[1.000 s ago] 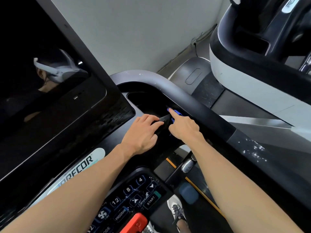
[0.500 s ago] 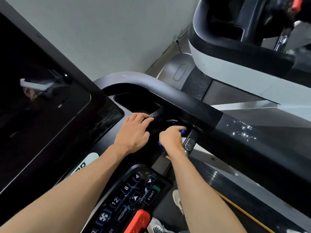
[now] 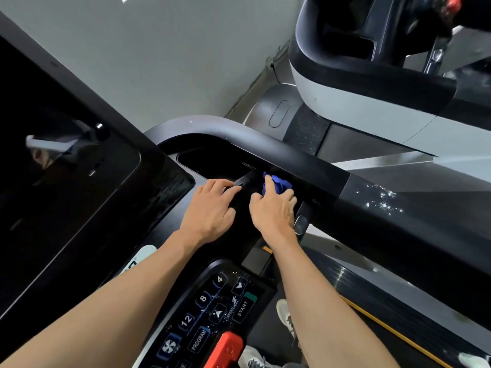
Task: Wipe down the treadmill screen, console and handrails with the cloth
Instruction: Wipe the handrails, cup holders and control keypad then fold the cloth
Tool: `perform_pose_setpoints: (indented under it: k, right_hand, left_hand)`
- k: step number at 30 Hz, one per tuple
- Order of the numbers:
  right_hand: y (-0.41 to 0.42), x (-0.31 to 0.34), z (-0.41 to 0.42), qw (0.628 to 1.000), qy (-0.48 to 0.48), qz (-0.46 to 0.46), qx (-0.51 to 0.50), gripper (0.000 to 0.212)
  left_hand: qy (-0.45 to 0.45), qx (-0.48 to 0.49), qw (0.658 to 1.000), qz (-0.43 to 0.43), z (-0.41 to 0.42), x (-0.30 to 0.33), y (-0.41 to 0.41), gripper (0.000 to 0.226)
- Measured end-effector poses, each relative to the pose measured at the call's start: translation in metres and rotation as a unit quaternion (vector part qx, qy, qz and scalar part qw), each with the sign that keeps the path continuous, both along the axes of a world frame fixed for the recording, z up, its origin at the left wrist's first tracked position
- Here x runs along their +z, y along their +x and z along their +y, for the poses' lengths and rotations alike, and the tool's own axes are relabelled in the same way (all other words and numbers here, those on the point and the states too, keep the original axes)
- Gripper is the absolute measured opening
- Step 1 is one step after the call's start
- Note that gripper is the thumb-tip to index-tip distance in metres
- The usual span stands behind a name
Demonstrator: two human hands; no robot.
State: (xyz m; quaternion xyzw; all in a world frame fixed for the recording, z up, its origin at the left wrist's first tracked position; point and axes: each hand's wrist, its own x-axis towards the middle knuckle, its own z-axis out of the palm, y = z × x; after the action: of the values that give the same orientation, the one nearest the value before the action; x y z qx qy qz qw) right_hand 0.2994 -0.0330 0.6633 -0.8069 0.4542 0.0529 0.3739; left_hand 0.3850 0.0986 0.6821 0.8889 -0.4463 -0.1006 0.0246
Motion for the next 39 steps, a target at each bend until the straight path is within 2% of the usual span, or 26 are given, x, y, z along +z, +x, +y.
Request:
perform_pose_setpoints:
  k: [4, 7, 12, 17, 22, 24, 27, 31, 32, 36, 39]
  right_hand:
    - [-0.015, -0.001, 0.006, 0.995, 0.072, -0.045, -0.051, 0.065]
    - [-0.013, 0.002, 0.015, 0.996, 0.054, -0.042, -0.055, 0.069]
    - [-0.030, 0.004, 0.013, 0.995, 0.071, -0.057, -0.045, 0.056]
    - [-0.047, 0.000, 0.024, 0.986, 0.115, -0.061, 0.101, 0.048]
    - [-0.059, 0.002, 0.032, 0.970, 0.141, -0.029, 0.196, 0.038]
    - [-0.055, 0.003, 0.026, 0.972, 0.121, -0.028, 0.198, 0.045]
    - [-0.045, 0.003, 0.017, 0.983, 0.025, -0.036, 0.176, 0.044]
    - [-0.043, -0.007, -0.002, 0.986, -0.021, -0.052, 0.157, 0.011]
    - [-0.044, -0.008, -0.003, 0.983, -0.034, -0.052, 0.172, 0.011]
    - [-0.052, -0.013, 0.021, 0.947, -0.034, -0.063, 0.313, 0.040]
    - [-0.055, -0.015, 0.021, 0.934, -0.053, -0.085, 0.343, 0.037]
  left_hand:
    - [-0.009, 0.003, 1.000, 0.002, 0.000, 0.000, 0.001, 0.072]
    - [-0.015, -0.001, 1.000, 0.006, 0.000, -0.002, 0.001, 0.071]
    - [-0.020, -0.010, 0.999, 0.023, 0.002, -0.001, 0.005, 0.073]
    - [-0.014, -0.042, 0.998, 0.054, 0.017, 0.005, 0.003, 0.072]
    - [0.080, -0.124, 0.989, -0.002, 0.045, 0.005, -0.007, 0.088]
    - [0.096, -0.123, 0.988, -0.011, 0.044, 0.006, -0.009, 0.092]
    - [0.101, -0.119, 0.988, -0.013, 0.041, 0.006, -0.010, 0.092]
    - [0.094, -0.107, 0.990, -0.009, 0.042, 0.006, -0.010, 0.090]
    - [0.093, -0.104, 0.990, -0.010, 0.042, 0.005, -0.011, 0.090]
    - [0.081, -0.100, 0.992, -0.014, 0.042, 0.003, -0.010, 0.091]
    - [0.077, -0.097, 0.992, -0.015, 0.042, 0.001, -0.010, 0.090]
